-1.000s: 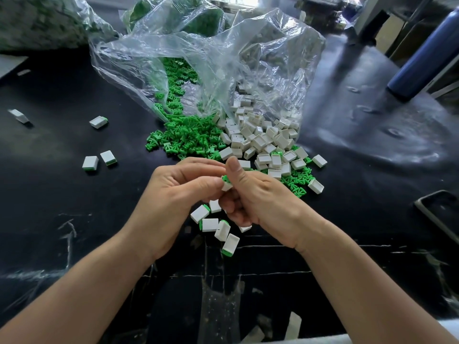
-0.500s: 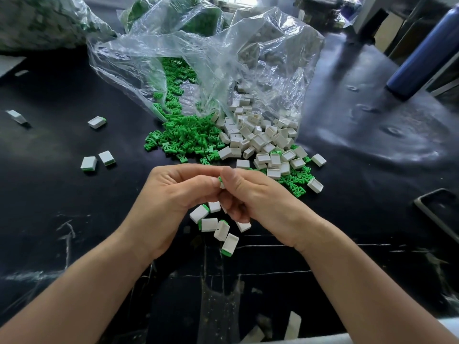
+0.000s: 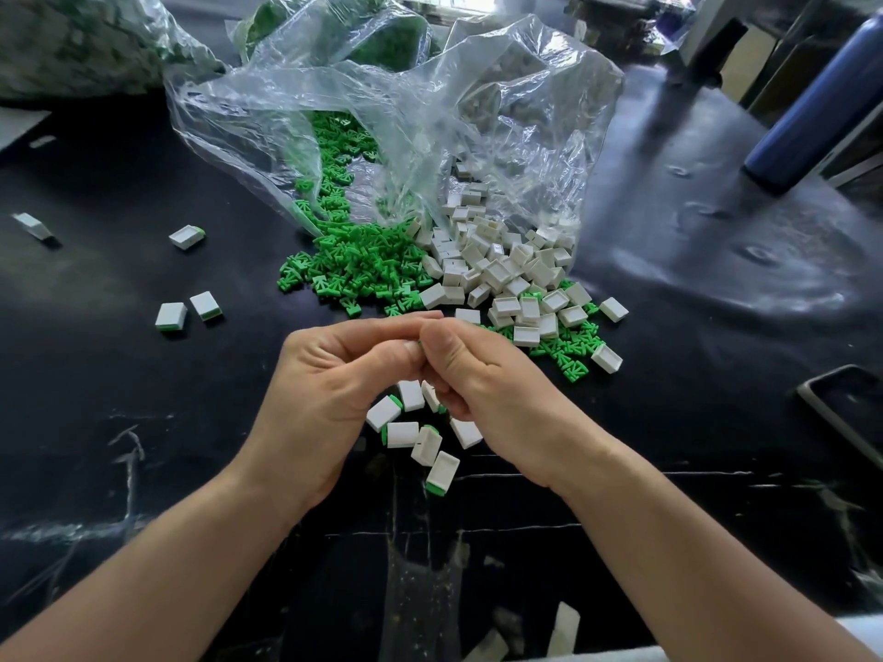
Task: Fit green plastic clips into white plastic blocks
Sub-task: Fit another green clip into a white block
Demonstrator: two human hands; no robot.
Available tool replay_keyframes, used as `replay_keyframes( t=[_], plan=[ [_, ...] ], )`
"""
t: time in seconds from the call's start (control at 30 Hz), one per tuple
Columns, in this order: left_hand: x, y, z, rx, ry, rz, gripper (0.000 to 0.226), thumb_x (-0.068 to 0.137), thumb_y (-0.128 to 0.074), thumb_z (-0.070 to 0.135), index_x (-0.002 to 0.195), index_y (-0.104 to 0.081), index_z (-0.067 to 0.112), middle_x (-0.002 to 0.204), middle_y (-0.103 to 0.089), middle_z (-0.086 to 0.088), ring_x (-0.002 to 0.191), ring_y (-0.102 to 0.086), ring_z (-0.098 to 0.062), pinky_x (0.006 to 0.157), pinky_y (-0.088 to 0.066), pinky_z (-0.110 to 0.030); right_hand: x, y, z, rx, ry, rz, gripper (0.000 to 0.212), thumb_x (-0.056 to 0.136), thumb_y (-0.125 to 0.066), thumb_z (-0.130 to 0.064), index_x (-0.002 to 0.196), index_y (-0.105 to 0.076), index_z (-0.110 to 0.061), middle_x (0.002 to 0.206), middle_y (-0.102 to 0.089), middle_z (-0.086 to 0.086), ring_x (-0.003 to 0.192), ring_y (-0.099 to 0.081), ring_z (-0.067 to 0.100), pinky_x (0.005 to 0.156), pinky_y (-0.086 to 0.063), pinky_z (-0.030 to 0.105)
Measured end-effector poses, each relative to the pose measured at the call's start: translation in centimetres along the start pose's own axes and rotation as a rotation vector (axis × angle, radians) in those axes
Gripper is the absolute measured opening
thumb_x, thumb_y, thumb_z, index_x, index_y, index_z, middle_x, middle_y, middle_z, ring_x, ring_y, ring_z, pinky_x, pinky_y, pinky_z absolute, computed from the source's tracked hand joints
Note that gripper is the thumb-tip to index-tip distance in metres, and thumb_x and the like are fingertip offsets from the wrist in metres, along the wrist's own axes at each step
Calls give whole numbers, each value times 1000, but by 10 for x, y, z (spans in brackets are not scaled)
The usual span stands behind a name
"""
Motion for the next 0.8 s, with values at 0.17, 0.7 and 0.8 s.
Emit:
replay_keyframes(
  t=[0.17,0.7,0.8],
  plan=[
    [-1,-1,0,-14,-19,13,22,70,-59,5,78,-77,16,75,-72,-15,66,-70,-23,60,-54,-22,0,2,4,-53,-20,59,36,100,-31,-29,113,-63,-20,62,-51,-34,62,-47,-16,59,-32,9],
    [1,-6,-6,10,17,-57,30,73,-61,10,101,-69,2,75,-71,-15,66,-67,-27,65,-55,-27,-1,6,15,355,-191,-36,42,95,-34,-41,72,-51,-11,55,-44,-5,49,-37,8,46,-30,18],
    [2,-3,-7,103,12,-22,26,68,-64,18,92,-74,15,76,-73,-4,67,-67,-14,64,-53,-21,-2,4,19,361,-232,-49,46,95,-33,-44,65,-51,-13,51,-45,-6,45,-36,7,43,-29,17]
  ],
)
Point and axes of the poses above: each hand's wrist, its own x-axis towards the middle knuckle, its own y-axis out of the back of the hand, z = x × y, the point moved 10 cm from there along x, towards the middle knuckle
